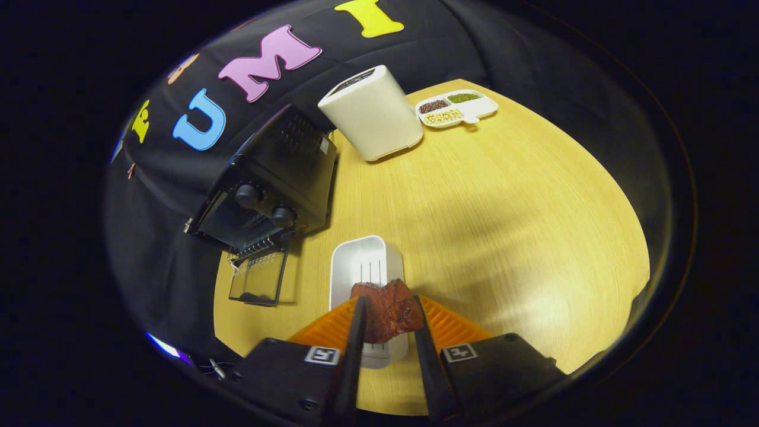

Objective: Open the toaster oven, put the food inside, and close the toaster oven door.

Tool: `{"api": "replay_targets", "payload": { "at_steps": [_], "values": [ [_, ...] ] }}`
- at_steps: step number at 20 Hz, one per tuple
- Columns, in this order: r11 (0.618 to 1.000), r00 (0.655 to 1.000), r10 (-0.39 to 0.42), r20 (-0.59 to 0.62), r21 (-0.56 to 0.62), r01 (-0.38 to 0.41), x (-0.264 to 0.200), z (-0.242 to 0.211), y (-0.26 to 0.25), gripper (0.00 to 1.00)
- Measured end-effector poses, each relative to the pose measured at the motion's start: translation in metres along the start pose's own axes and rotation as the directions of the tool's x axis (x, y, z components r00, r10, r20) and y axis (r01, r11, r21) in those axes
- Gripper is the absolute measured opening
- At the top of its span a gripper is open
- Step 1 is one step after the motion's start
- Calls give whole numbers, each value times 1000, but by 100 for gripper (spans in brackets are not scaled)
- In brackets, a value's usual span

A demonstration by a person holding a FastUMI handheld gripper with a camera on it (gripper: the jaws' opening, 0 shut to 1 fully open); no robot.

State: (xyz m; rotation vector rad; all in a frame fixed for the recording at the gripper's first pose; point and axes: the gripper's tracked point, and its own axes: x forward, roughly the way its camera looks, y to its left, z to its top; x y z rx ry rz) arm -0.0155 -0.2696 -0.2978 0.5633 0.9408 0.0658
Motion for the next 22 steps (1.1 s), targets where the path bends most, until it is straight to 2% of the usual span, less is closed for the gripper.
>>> {"api": "replay_targets", "payload": {
  "at_steps": [1,2,6,9,17,22],
  "values": [
    [1000,1000,9,-4,7,-9,0,3,-2,39],
    [1000,1000,20,-11,14,-20,0,3,-4,39],
    [996,997,80,-2,34,-80,-3,7,5,24],
    [995,995,101,-16,28,-100,-7,4,10,17],
    [999,999,26,31,35,-27,-34,12,6,14],
    [1000,996,2,91,10,-3,-58,12,41,14]
  ]
}}
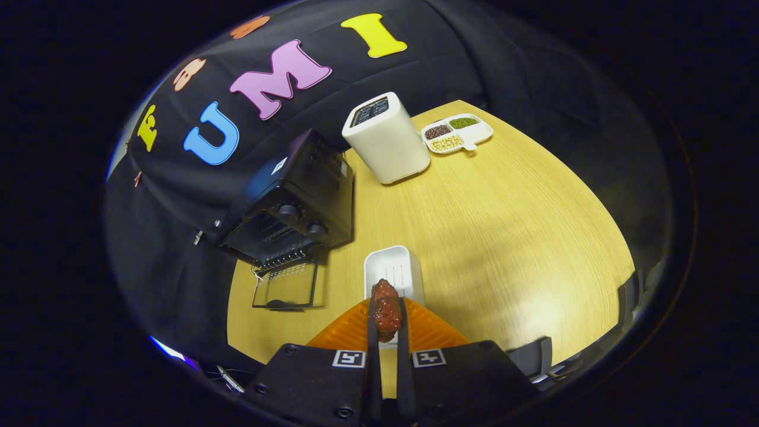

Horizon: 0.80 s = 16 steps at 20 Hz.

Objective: Open the toaster oven, put the food inside, and close the toaster oven door.

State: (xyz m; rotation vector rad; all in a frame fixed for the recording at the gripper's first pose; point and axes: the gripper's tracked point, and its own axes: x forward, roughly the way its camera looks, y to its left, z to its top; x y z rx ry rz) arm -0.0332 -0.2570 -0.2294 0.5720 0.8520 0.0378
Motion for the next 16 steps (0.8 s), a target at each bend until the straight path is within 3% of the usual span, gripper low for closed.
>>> {"api": "replay_targets", "payload": {
  "at_steps": [11,16],
  "values": [
    [990,989,127,78,44,-131,-6,-33,157,14],
    [973,973,186,139,109,-201,10,-25,209,14]
  ]
}}
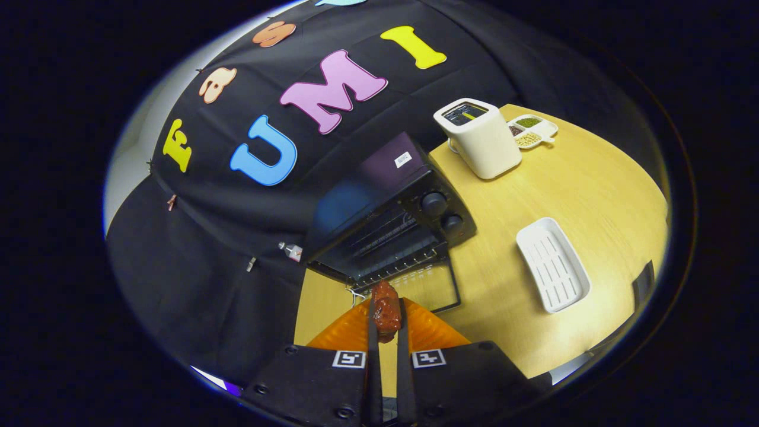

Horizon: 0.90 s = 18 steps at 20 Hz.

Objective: Open the toaster oven, put the food inside, and close the toaster oven door.

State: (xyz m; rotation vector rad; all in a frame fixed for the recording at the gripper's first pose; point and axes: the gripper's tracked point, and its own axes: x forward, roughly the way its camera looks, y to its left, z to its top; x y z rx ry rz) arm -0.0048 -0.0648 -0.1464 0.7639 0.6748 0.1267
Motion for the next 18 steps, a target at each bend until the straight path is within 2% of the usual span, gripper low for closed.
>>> {"api": "replay_targets", "payload": {
  "at_steps": [4,8,10,15,18],
  "values": [
    [1000,999,10,46,17,-11,40,11,12,14],
    [994,994,34,102,103,-45,86,16,17,14],
    [990,985,19,170,133,-42,106,25,11,14],
    [953,961,-18,276,295,-67,155,31,-2,14],
    [935,955,-40,293,349,-68,181,23,-8,14]
  ]
}}
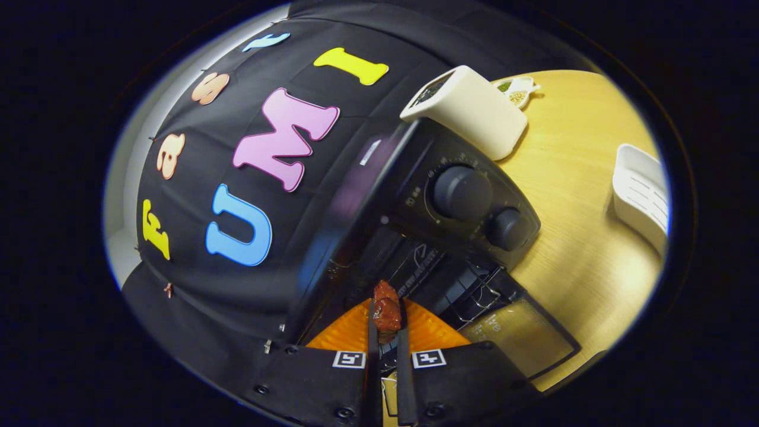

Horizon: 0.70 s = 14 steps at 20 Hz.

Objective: Open the toaster oven, put the food inside, and close the toaster oven door.

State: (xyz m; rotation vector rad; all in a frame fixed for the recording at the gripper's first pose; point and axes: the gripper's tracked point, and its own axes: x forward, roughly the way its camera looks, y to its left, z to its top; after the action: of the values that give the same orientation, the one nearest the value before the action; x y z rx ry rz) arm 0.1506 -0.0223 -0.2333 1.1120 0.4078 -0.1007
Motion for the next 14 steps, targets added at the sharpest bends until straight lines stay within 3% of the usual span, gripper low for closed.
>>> {"api": "replay_targets", "payload": {
  "at_steps": [8,13,14],
  "values": [
    [999,999,-43,2,-17,43,30,-21,-3,17],
    [970,999,-45,31,-239,51,26,-12,-1,68],
    [953,999,-41,18,-301,44,24,-15,1,88]
  ]
}}
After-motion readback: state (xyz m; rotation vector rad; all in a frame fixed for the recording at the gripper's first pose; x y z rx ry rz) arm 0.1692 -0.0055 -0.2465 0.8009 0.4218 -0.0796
